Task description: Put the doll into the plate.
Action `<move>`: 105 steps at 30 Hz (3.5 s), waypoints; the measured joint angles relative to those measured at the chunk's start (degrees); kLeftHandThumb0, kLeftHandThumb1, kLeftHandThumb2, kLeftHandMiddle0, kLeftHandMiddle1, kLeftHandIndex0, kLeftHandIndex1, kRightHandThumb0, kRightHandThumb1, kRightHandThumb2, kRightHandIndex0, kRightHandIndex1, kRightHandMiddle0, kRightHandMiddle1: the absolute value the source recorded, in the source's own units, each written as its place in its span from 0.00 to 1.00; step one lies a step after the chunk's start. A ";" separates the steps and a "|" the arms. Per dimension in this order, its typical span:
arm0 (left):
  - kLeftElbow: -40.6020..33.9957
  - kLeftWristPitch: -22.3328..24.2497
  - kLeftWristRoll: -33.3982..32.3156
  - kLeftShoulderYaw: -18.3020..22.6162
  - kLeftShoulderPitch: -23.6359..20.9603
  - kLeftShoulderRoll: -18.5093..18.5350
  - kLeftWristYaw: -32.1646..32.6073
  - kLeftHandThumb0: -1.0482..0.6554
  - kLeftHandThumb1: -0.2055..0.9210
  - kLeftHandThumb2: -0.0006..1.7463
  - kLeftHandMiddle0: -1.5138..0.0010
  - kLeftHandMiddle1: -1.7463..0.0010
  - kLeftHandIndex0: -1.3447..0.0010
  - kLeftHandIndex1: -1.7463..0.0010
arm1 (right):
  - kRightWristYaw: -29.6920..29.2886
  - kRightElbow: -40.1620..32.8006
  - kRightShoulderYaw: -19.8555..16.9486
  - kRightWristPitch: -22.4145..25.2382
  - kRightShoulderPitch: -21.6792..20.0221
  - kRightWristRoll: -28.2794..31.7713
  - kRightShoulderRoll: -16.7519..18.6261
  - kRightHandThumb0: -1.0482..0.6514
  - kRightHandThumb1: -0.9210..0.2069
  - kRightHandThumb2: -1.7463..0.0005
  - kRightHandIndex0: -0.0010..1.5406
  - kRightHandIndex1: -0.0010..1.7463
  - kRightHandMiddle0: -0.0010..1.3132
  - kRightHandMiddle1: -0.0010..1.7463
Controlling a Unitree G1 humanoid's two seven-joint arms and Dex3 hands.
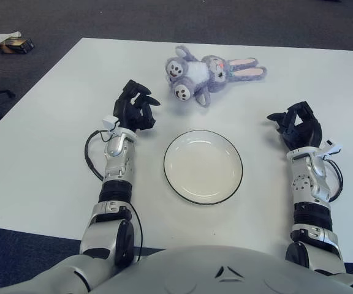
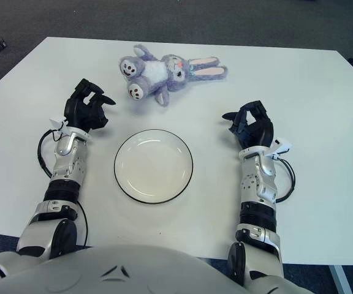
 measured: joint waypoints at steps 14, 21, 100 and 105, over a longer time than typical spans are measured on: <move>-0.29 0.10 0.00 -0.13 0.14 -0.01 0.36 0.61 0.39 0.77 0.56 0.12 0.58 0.00 | 1.04 0.47 0.32 -2.06 0.01 -0.60 -0.14 0.61 0.51 0.32 0.40 0.82 0.41 1.00; -0.69 0.13 0.17 -0.74 0.35 -0.07 0.97 0.61 0.39 0.77 0.57 0.12 0.58 0.00 | 3.14 0.09 2.32 -5.55 0.73 -4.83 -0.99 0.61 0.47 0.35 0.37 0.82 0.39 1.00; -0.29 -4.11 16.43 -6.53 0.42 1.02 17.42 0.61 0.91 0.39 0.79 0.05 0.95 0.00 | -1.96 -3.32 23.39 -17.48 -15.32 -60.86 -32.44 0.15 0.00 0.73 0.04 0.89 0.00 0.66; -3.79 -3.41 16.65 -7.54 1.66 1.49 17.65 0.61 0.92 0.37 0.80 0.06 0.93 0.00 | -2.03 -2.05 25.15 -17.39 -17.17 -63.08 -32.54 0.14 0.01 0.74 0.04 0.91 0.00 0.69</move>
